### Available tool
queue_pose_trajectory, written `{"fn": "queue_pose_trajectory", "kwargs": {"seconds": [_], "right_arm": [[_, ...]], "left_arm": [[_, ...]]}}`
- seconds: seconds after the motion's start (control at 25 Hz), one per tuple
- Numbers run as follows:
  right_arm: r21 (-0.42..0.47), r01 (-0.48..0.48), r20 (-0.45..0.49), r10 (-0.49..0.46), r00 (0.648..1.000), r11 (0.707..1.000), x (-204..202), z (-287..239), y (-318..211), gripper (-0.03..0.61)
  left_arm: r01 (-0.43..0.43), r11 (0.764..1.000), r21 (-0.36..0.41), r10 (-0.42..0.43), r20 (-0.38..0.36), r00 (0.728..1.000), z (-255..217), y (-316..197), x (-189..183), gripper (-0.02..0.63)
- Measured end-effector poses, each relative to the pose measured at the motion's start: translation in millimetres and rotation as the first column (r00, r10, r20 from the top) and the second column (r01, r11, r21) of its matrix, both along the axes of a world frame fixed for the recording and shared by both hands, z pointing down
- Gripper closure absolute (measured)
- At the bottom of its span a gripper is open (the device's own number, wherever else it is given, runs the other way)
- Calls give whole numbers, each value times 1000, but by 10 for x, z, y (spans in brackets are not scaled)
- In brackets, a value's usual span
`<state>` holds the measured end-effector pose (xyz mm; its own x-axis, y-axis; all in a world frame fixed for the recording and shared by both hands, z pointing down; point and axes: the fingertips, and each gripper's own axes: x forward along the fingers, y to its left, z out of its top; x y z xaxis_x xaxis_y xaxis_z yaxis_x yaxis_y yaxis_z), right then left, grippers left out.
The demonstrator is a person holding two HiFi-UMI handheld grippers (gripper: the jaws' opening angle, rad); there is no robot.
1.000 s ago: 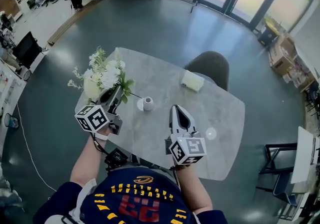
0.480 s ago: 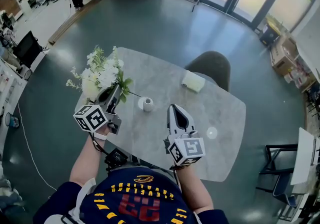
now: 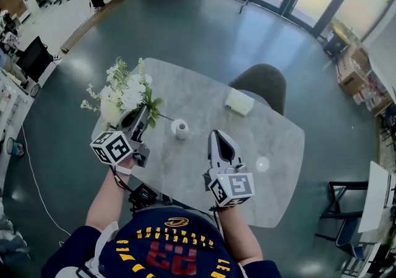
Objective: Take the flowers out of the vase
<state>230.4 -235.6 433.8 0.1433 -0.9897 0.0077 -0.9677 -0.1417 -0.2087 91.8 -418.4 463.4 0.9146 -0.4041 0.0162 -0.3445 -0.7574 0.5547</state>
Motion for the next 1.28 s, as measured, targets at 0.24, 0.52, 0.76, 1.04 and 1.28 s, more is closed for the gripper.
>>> {"fn": "queue_pose_trajectory", "kwargs": {"seconds": [0.24,0.52,0.76,1.04,1.28], "right_arm": [[18,-11,12,11,1000,1000,86,18,7,574],[22,-13,11,13,1000,1000,109,17,-10,574],[14,-12,6,11,1000,1000,71,38,-35,574],[10,-15,8,15,1000,1000,95,78,-47,574],[7,-14,6,14,1000,1000,86,104,-40,574]], "left_arm": [[3,1000,-2,-3,12,1000,47,-5,27,538],[-1,1000,-1,1,10,1000,43,-21,65,538],[-7,1000,-2,7,9,1000,61,-44,54,538],[-11,1000,-4,11,10,1000,91,-55,78,538],[-10,1000,-4,10,10,1000,110,-45,68,538]]}}
